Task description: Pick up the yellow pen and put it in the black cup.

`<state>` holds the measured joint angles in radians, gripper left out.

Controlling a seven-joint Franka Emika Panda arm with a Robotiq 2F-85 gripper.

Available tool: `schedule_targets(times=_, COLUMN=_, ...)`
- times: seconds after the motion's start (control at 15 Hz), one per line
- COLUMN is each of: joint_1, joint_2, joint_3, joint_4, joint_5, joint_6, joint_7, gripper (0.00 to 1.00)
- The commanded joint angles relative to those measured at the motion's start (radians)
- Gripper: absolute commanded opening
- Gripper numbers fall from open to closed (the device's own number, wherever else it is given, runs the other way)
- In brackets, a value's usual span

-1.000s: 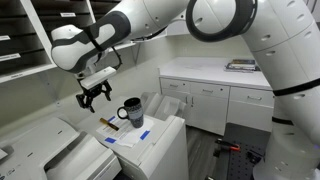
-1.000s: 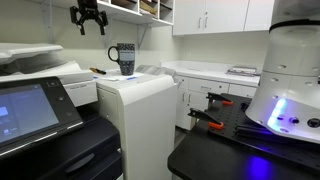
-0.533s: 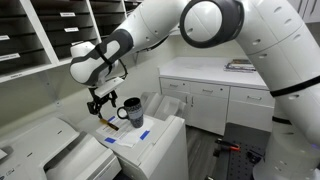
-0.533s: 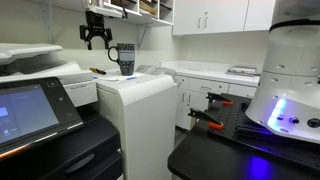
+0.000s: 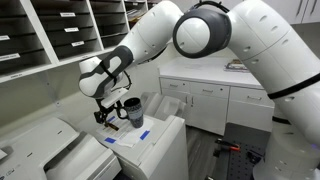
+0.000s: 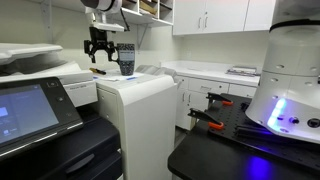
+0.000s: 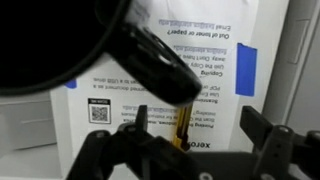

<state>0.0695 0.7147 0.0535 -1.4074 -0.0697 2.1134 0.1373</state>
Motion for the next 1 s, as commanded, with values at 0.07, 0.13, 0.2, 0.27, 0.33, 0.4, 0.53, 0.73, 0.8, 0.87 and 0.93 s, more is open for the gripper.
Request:
schedule_targets(times=0.07, joint_1=0.002, joint_2=0.072, joint_3=-0.008, joint_4=0.069, joint_5=0.023, joint_6=-0.012, joint_7=-0.029, gripper=1.0)
schedule_targets(times=0.13, joint_1=0.001, joint_2=0.087, joint_3=-0.008, joint_4=0.079, joint_5=0.024, joint_6=-0.016, joint_7=-0.029, gripper=1.0)
schedule_targets(times=0.2, joint_1=0.002, joint_2=0.098, joint_3=-0.01, joint_4=0.087, joint_5=0.023, joint_6=-0.02, joint_7=-0.027, gripper=1.0)
schedule_targets(times=0.27, joint_1=0.001, joint_2=0.112, joint_3=-0.011, joint_4=0.099, joint_5=0.024, joint_6=-0.027, joint_7=-0.027, gripper=0.96)
schedule_targets(times=0.33, joint_1=0.003, joint_2=0.124, joint_3=-0.015, joint_4=0.11, joint_5=0.02, joint_6=-0.031, joint_7=-0.021, gripper=0.92)
schedule_targets(times=0.4, joint_1=0.002, joint_2=0.136, joint_3=-0.016, joint_4=0.12, joint_5=0.021, joint_6=-0.034, joint_7=-0.021, gripper=0.85)
schedule_targets(times=0.53, joint_1=0.004, joint_2=0.154, joint_3=-0.023, joint_4=0.141, joint_5=0.019, joint_6=-0.035, joint_7=-0.012, gripper=0.78)
schedule_targets(times=0.73, joint_1=0.002, joint_2=0.176, joint_3=-0.027, joint_4=0.188, joint_5=0.021, joint_6=-0.042, joint_7=-0.011, gripper=0.96)
schedule_targets(times=0.8, joint_1=0.002, joint_2=0.188, joint_3=-0.031, joint_4=0.212, joint_5=0.019, joint_6=-0.045, joint_7=-0.009, gripper=1.0)
schedule_targets(times=0.87, joint_1=0.002, joint_2=0.198, joint_3=-0.033, joint_4=0.233, joint_5=0.02, joint_6=-0.05, joint_7=-0.007, gripper=1.0)
schedule_targets(times=0.93, joint_1=0.002, joint_2=0.213, joint_3=-0.035, joint_4=0.262, joint_5=0.02, joint_6=-0.056, joint_7=-0.006, gripper=1.0)
